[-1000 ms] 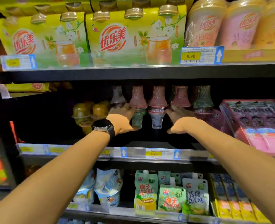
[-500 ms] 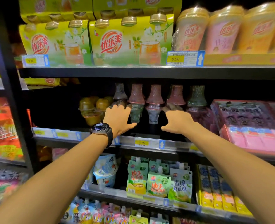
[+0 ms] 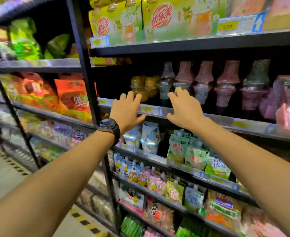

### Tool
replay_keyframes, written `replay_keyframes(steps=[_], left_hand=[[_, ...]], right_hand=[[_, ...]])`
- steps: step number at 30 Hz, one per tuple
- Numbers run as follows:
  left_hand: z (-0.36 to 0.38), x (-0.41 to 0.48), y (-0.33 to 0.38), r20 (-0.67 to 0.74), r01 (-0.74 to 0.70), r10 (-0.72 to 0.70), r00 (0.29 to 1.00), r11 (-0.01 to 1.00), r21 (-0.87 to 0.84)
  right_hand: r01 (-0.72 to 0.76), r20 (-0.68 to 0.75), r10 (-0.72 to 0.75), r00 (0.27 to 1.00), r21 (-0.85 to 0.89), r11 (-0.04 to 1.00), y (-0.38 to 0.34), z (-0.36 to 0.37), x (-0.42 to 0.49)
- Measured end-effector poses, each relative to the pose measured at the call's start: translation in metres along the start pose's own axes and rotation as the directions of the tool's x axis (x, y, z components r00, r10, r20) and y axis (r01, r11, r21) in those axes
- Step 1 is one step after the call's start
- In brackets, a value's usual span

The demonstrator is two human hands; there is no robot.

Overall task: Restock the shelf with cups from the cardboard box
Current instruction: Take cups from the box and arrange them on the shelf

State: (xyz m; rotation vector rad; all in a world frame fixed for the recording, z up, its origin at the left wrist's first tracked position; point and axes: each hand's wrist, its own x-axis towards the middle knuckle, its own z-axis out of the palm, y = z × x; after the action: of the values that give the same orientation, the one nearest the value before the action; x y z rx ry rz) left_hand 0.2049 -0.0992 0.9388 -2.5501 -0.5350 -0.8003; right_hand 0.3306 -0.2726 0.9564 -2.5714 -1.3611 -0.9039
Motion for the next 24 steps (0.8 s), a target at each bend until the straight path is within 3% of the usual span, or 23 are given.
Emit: replay_keyframes(steps=[11,19,24], left_hand=[[0.033,-0.137,-0.107,0.274,0.122,-0.138,0.952,0.990,0.075],[0.101,-0.227,-0.185,0.448,0.031,-0.057,0.892,0.997,0.064],[0.136,-0.251,-0.175,0.532,-0.059,0.075,0.843,0.997,-0.047]], right_hand=[[0.178,0.231,-0.186,0.955,0.055,0.982,-0.165,0.058,-0.018],[0.057,0.442,-0.096,0.892,0.101,0.993,-0.272,0.120,-0.065],[-0.037,0.545,-0.019,0.838,0.091,0.995,-0.286,0.153,-0.102]])
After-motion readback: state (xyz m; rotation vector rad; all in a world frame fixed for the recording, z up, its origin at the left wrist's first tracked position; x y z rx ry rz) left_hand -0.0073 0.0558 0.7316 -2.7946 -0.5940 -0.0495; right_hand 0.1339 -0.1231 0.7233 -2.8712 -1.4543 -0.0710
